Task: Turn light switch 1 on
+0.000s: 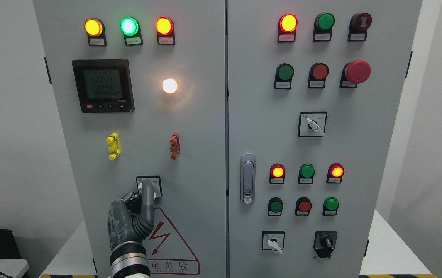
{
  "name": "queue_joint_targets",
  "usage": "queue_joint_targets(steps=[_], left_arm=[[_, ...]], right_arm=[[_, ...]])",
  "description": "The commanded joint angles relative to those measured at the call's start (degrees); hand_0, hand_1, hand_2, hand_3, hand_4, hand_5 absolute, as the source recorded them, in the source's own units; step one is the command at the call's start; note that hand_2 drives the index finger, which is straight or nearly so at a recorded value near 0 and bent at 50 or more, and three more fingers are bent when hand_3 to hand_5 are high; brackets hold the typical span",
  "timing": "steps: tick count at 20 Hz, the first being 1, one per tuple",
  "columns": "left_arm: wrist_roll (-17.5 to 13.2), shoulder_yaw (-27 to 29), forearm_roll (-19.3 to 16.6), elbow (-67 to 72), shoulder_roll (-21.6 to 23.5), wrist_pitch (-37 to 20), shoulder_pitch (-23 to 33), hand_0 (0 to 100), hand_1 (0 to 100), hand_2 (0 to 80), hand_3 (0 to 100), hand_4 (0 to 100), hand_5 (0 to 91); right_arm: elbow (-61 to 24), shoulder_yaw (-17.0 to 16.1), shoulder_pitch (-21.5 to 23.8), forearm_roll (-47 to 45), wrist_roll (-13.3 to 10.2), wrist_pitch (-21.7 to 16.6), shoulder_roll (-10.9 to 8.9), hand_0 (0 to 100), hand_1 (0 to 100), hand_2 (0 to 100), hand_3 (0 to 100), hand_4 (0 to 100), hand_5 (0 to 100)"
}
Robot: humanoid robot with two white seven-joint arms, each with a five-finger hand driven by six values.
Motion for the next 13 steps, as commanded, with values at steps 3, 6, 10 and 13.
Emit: queue_joint_targets(steps=[3, 6, 10, 13], left_arm=[[0.0, 0.0, 0.0, 0.0, 0.0, -0.03, 0.0, 33, 17, 71.6, 81, 84, 79.6], [0.0, 0.0, 0.0, 0.0, 0.0, -0.03, 0.0, 32, 16, 58.8, 80, 80, 64.5], [0.0, 0.0, 0.0, 0.0, 0.0, -0.03, 0.0, 29, 15, 52.7, 77, 77, 49.9], [0.0, 0.0, 0.0, 0.0, 0.0, -0.03, 0.0, 28, 15, 54.5, 77, 77, 48.8]], right_arm=[[0.0, 0.0, 0.0, -0.97, -0.02, -0.04, 0.0, 12, 39, 0, 0, 0, 0], [0.0, 0.0, 0.0, -0.97, -0.02, -0.04, 0.0, 12, 39, 0, 0, 0, 0], [0.0, 0.0, 0.0, -0.97, -0.02, -0.04, 0.0, 12, 39, 0, 0, 0, 0], [0.0, 0.0, 0.0, -0.97, -0.02, -0.04, 0.0, 12, 39, 0, 0, 0, 0]])
